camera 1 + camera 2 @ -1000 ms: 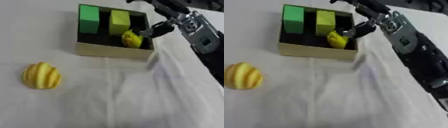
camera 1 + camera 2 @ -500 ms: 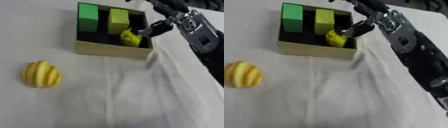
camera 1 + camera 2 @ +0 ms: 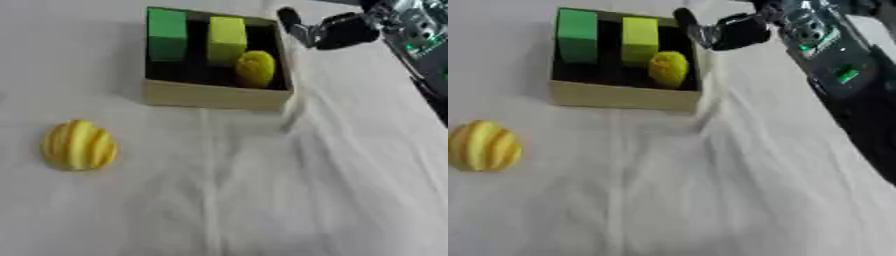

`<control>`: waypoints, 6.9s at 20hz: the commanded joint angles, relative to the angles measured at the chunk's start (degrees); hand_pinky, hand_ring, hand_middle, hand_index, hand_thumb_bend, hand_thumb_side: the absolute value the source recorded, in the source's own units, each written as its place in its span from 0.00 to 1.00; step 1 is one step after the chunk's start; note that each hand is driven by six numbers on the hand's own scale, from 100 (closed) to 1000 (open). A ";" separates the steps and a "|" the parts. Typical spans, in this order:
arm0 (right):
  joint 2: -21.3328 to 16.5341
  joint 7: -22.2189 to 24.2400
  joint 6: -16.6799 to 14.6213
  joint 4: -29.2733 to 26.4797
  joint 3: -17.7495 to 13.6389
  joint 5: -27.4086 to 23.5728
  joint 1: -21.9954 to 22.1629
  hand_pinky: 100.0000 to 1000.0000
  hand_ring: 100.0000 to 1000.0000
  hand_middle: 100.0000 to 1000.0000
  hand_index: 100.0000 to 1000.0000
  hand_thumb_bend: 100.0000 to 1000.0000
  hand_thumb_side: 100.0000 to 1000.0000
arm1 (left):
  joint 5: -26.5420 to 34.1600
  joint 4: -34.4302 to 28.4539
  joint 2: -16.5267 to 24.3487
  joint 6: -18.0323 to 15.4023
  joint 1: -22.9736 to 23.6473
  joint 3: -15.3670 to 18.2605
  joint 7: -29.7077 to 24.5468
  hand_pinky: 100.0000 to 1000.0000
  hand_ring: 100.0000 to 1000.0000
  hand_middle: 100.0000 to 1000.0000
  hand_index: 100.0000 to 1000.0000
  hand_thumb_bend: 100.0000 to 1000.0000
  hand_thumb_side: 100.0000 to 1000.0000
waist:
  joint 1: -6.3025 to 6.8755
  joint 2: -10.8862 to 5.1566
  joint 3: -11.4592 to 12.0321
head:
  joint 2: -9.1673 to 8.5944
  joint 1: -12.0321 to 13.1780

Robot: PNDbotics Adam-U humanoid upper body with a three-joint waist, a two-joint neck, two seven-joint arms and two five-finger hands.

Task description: Pick up objects on the table and place them in the box.

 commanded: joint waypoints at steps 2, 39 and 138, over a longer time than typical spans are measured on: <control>-3.96 -3.36 2.09 -7.83 -2.63 -5.50 2.25 0.90 0.90 0.72 0.86 0.00 0.00 | -0.39 -0.91 1.52 0.11 0.12 0.84 0.54 0.63 0.74 0.67 0.83 0.00 0.55 | 1.17 -2.26 -0.97 | 0.65 1.48; 5.72 -9.27 -28.80 -9.17 -14.31 -25.46 26.19 0.89 0.88 0.71 0.84 0.00 0.37 | -21.33 -0.91 25.73 17.19 4.81 -2.89 -12.61 0.70 0.78 0.72 0.87 0.07 0.38 | 9.16 -3.85 -10.31 | 2.17 14.85; 12.60 -7.01 -25.88 -9.17 -11.26 -17.68 31.29 0.92 0.87 0.67 0.82 0.00 0.58 | -33.20 10.32 10.34 22.01 -18.86 -15.25 -37.96 0.53 0.51 0.47 0.64 0.00 0.00 | 11.69 -5.12 -14.55 | 3.25 16.97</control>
